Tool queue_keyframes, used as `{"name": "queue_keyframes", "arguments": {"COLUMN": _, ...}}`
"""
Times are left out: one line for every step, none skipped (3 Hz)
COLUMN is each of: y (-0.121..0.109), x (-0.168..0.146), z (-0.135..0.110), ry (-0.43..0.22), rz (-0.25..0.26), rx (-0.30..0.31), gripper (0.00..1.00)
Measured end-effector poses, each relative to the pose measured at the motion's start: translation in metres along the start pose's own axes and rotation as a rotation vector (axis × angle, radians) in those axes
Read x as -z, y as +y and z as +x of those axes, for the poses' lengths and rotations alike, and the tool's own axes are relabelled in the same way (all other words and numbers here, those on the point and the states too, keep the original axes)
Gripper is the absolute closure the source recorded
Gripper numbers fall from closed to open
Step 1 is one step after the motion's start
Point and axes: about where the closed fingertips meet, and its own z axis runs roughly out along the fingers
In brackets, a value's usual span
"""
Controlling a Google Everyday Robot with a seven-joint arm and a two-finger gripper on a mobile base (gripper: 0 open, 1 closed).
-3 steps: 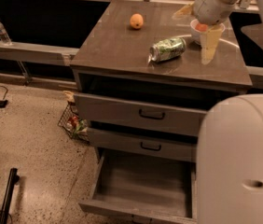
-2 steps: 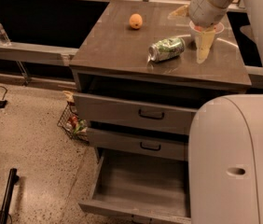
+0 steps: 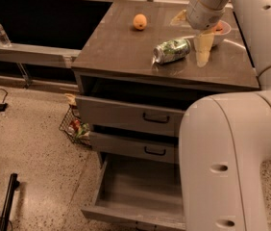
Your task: Place green can into bottom drawer
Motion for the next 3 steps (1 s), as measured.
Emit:
{"name": "queue_keyframes", "arguments": {"y": -0.005, "x": -0.014, "z": -0.009, "ry": -0.008, "rz": -0.025, "rx": -0.014, "gripper": 0.00}}
{"name": "queue_keyframes", "arguments": {"y": -0.010, "x": -0.027, "z": -0.016, "ry": -0.033, "rz": -0.034, "rx": -0.009, "gripper": 0.00}}
{"name": "queue_keyframes", "arguments": {"y": -0.009, "x": -0.042, "z": -0.020, "ry": -0.061, "rz": -0.055, "rx": 0.001, "gripper": 0.18}}
